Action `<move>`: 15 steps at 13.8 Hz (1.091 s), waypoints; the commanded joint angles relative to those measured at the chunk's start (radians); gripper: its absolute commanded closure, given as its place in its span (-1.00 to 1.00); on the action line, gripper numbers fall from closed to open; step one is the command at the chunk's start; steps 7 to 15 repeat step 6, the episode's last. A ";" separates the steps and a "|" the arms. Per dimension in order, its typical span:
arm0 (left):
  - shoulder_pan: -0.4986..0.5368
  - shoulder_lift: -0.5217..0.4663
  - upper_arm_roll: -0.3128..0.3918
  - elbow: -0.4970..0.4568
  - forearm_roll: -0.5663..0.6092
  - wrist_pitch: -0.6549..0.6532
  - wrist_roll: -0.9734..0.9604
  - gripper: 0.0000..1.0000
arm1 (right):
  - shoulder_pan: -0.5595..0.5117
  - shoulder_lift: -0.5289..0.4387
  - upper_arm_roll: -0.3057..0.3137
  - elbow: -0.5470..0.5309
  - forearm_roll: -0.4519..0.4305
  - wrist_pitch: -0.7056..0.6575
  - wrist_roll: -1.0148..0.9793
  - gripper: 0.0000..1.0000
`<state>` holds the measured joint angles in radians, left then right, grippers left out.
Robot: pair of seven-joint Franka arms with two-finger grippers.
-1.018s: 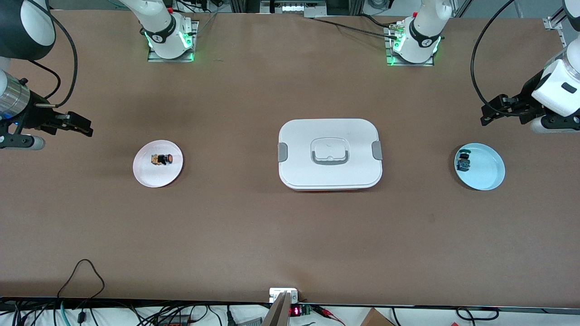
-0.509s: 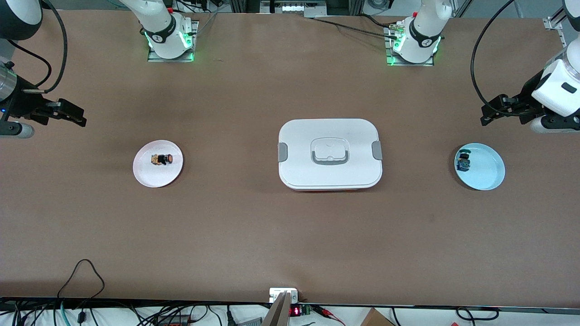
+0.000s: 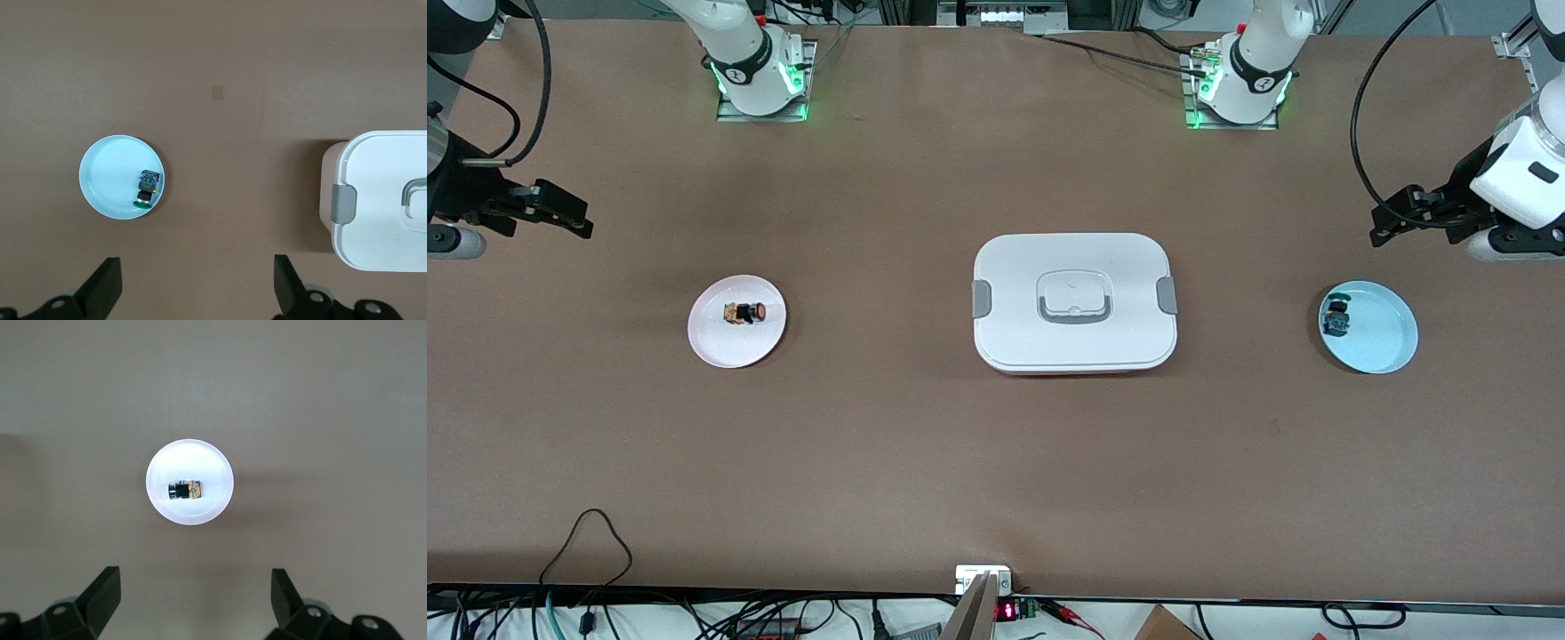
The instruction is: Transfer orange switch to right arm and place
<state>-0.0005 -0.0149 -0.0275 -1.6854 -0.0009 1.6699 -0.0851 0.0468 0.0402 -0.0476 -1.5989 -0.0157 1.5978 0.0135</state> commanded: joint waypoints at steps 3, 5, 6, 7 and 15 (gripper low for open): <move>0.005 0.007 -0.003 0.026 0.009 -0.022 0.021 -1.00 | 0.004 0.000 0.000 0.014 0.010 -0.036 -0.017 -1.00; 0.004 0.007 -0.005 0.026 0.009 -0.022 0.021 -1.00 | 0.004 0.000 -0.001 0.014 0.010 -0.059 -0.015 -1.00; 0.004 0.007 -0.003 0.026 0.009 -0.022 0.021 -1.00 | 0.004 -0.002 0.000 0.014 0.010 -0.061 -0.015 -1.00; 0.004 0.007 -0.003 0.026 0.009 -0.022 0.021 -1.00 | 0.004 -0.002 0.000 0.014 0.010 -0.061 -0.015 -1.00; 0.004 0.007 -0.003 0.026 0.009 -0.022 0.021 -1.00 | 0.004 -0.002 0.000 0.014 0.010 -0.061 -0.015 -1.00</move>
